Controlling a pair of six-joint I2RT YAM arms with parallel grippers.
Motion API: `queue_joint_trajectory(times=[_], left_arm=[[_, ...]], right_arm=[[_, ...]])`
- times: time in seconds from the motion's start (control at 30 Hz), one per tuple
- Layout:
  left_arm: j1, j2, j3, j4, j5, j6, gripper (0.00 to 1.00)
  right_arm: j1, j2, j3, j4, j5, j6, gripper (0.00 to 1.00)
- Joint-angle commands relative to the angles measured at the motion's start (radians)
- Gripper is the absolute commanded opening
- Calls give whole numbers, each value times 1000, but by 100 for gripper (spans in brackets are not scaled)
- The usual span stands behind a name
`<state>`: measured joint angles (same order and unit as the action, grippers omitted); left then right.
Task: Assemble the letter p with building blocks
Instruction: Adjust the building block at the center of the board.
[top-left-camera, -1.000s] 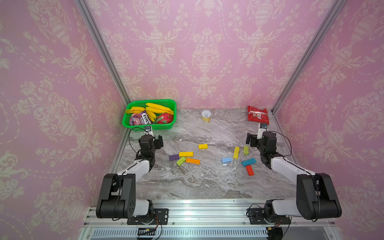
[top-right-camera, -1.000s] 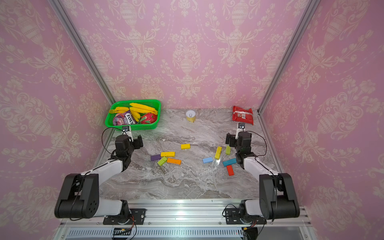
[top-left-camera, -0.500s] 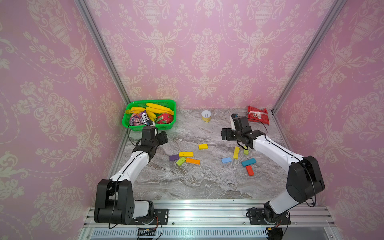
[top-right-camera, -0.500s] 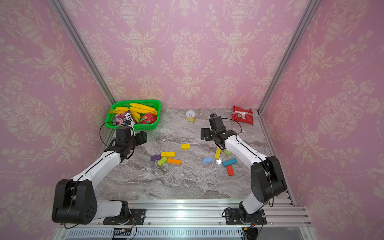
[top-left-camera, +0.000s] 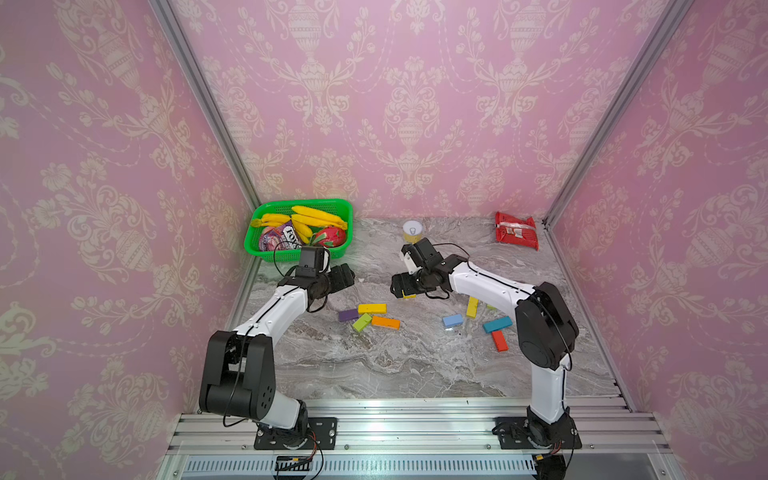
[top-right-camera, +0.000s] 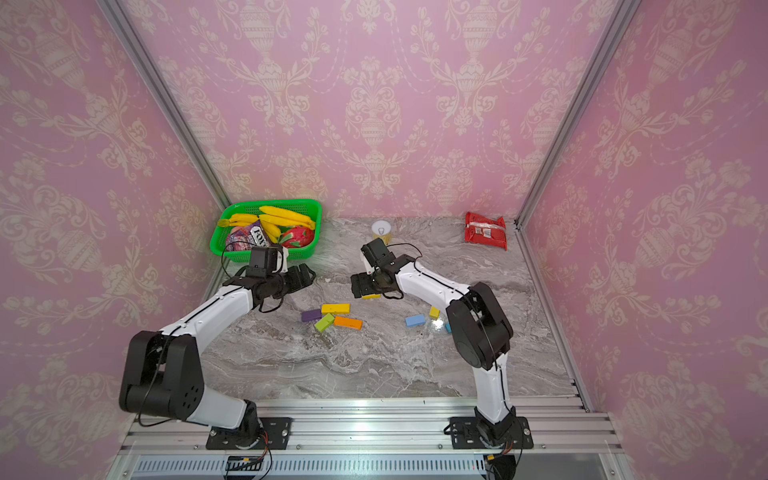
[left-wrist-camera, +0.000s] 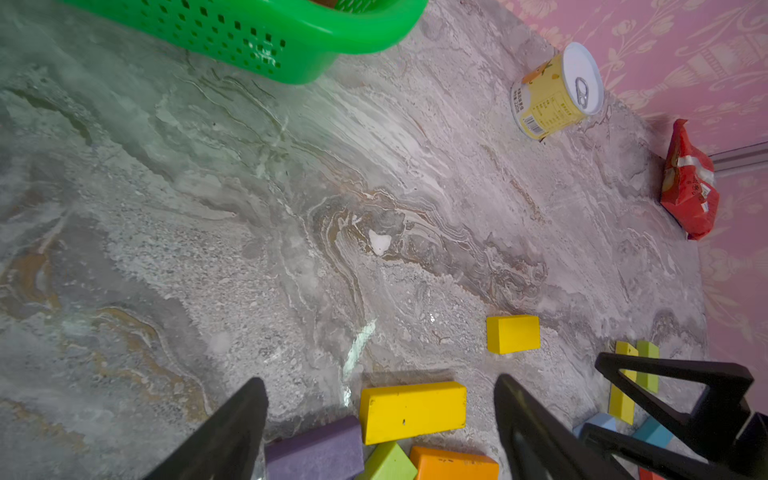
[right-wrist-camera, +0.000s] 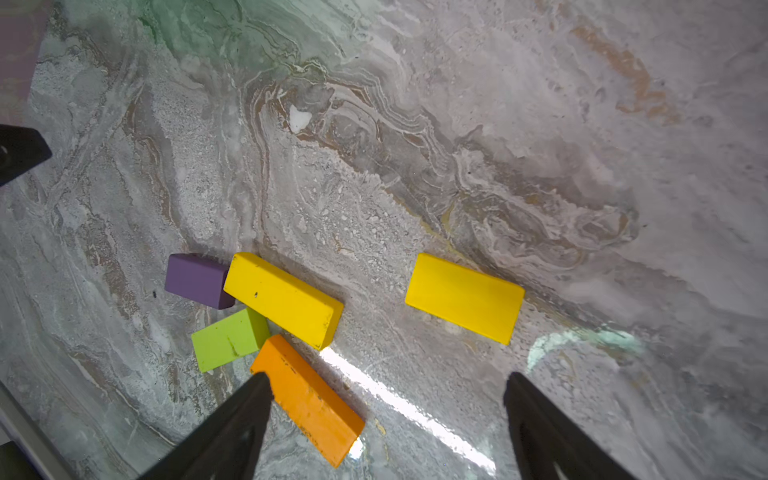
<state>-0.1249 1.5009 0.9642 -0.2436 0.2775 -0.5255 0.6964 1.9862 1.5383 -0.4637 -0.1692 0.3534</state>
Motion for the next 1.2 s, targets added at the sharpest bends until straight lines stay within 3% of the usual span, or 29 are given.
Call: queue_joint_trajectory(times=[0.0,0.4,0.8,0.9,1.17], left_arm=[[-25,37,19,-34,94,-64,83],[-47,160,38,-50,154,-87,51],[-61,209,31,-69,135,-71,1],[-61,178,9,-60,95,-74,0],[-61,179,-19,-76,69,-61,0]], right_arm=[[29,22,32,-19,-71,37,89],[43,66,-29,109,-220,148,69],[47,102,-76,164,-260,194,30],[49,107,-82,168,-275,191,19],[47,103,-108,169,-254,190,16]])
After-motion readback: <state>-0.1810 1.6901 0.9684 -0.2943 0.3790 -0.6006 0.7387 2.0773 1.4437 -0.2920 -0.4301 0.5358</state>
